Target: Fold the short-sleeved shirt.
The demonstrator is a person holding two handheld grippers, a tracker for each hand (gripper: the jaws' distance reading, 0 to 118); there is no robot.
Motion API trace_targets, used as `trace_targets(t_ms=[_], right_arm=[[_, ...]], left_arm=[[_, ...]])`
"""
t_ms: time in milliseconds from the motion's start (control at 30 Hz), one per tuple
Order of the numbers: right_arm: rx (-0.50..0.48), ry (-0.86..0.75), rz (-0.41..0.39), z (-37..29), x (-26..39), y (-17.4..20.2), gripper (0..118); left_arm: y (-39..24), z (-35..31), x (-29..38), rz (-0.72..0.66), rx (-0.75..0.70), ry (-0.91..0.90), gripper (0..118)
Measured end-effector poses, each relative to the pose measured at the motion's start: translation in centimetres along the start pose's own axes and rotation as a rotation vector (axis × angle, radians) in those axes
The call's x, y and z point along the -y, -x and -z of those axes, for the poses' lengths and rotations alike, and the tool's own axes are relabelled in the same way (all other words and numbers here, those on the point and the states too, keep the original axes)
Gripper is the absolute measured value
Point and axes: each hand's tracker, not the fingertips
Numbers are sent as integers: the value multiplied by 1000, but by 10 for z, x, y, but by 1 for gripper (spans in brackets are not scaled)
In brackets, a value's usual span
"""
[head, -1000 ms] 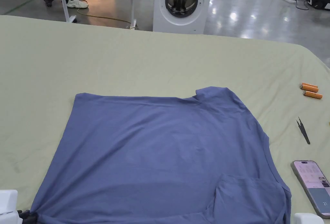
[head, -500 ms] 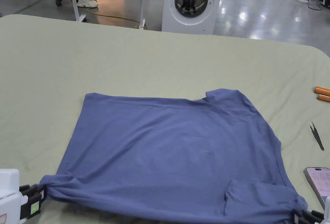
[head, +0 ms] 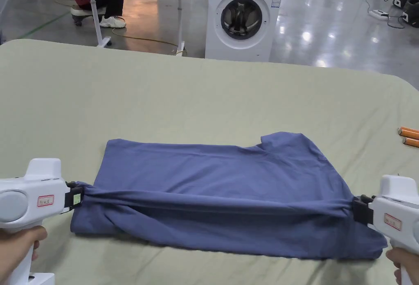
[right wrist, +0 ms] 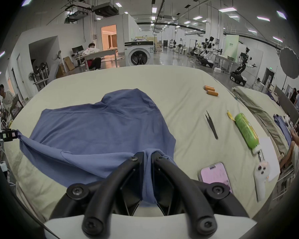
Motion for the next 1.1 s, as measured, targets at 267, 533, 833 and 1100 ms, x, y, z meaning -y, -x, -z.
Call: trace_targets(t_ms=[267,533,833,1100], right_arm=[[50,111,-53,77,0,6,7],[61,116,-18,86,9,7,15],[40,-263,18,-8,11,48,63],[19,-419,20,-65,34,95,2]], left_arm=[[-5,61,1,23,-40,116,1],[-1,77,0,56,-35,128,5],[-22,-6,8,61,45,-203,52],[-46,-60,46,115,44,-367,0]])
